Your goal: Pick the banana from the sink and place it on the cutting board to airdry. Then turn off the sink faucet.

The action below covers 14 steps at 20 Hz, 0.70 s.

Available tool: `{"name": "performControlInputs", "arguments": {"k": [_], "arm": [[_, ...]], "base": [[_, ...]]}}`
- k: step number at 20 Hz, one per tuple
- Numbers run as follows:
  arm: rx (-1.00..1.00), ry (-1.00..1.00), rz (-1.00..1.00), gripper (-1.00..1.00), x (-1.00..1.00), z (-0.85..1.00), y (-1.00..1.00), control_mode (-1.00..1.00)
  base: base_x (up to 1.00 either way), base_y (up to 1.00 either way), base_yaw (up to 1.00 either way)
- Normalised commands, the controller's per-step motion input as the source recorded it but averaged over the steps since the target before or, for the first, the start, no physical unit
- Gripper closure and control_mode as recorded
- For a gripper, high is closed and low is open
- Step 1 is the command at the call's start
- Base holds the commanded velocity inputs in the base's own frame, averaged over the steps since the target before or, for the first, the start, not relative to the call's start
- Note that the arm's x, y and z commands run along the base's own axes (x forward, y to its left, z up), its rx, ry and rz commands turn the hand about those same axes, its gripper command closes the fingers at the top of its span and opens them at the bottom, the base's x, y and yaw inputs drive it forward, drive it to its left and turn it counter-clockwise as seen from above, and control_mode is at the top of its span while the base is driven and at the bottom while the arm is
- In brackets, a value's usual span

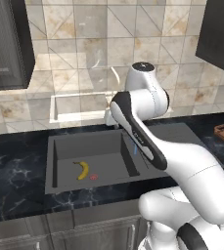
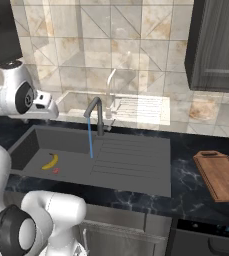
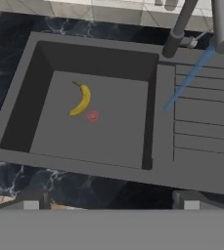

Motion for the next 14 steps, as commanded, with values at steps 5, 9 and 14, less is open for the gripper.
{"name": "performControlInputs", "arguments": {"k": [5,9,14], "arm": [[0.00,0.00,0.00,-1.00,0.00,-0.26,0.07,-1.00],[0.00,0.00,0.00,-1.00,0.01,-0.34,0.02,-1.00],[0.00,0.00,0.00,-1.00,0.05,-0.23,0.03,-1.00]], "base": [[0.00,0.00,0.00],[0.00,0.00,0.00],[0.00,0.00,0.00]]}}
